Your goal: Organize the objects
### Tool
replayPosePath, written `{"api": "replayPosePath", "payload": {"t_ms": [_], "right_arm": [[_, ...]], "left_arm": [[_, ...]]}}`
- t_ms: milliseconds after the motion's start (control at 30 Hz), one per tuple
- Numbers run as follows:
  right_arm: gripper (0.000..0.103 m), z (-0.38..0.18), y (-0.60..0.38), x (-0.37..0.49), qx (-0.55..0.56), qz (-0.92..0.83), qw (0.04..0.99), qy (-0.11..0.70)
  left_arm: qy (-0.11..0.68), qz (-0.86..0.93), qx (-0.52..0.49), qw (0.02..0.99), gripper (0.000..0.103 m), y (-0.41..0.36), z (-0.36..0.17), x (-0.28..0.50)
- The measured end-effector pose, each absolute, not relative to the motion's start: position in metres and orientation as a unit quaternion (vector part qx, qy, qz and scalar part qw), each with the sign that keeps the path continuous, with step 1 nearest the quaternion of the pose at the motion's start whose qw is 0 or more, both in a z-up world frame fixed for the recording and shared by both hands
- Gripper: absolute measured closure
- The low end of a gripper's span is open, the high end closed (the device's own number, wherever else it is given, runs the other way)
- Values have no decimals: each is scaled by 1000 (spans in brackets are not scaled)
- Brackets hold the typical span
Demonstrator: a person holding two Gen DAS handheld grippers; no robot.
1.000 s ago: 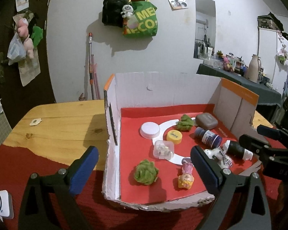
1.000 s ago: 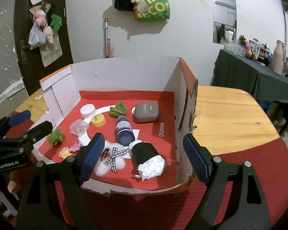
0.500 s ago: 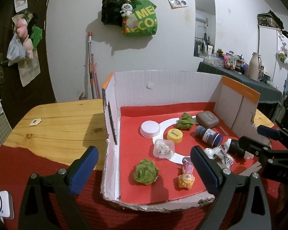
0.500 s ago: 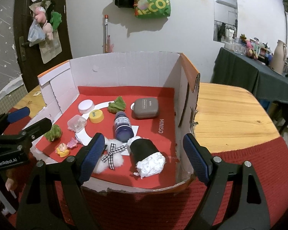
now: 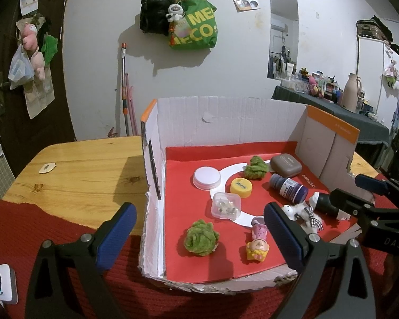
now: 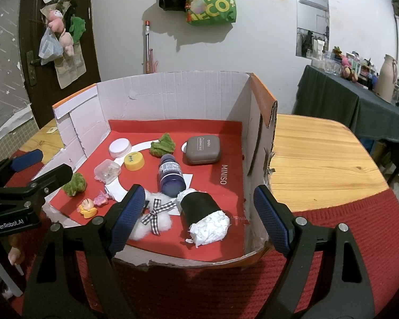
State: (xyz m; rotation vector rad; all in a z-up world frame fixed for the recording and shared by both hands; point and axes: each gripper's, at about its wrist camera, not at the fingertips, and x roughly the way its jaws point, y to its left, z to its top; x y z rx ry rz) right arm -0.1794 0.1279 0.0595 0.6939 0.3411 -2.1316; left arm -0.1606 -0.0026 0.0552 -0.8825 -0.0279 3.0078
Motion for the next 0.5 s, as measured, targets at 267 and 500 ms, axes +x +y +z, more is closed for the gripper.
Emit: {"api": "replayPosePath", "payload": {"t_ms": [267,500], "right_arm": [[19,63,130,-177,288,-848,427,125],[19,79,143,-151,281,-846,431,137]], "left_arm": [[-9,959,-283,7,5,-3,57,-158],[-22,957,-288,23,2,-5,68,-132]]}}
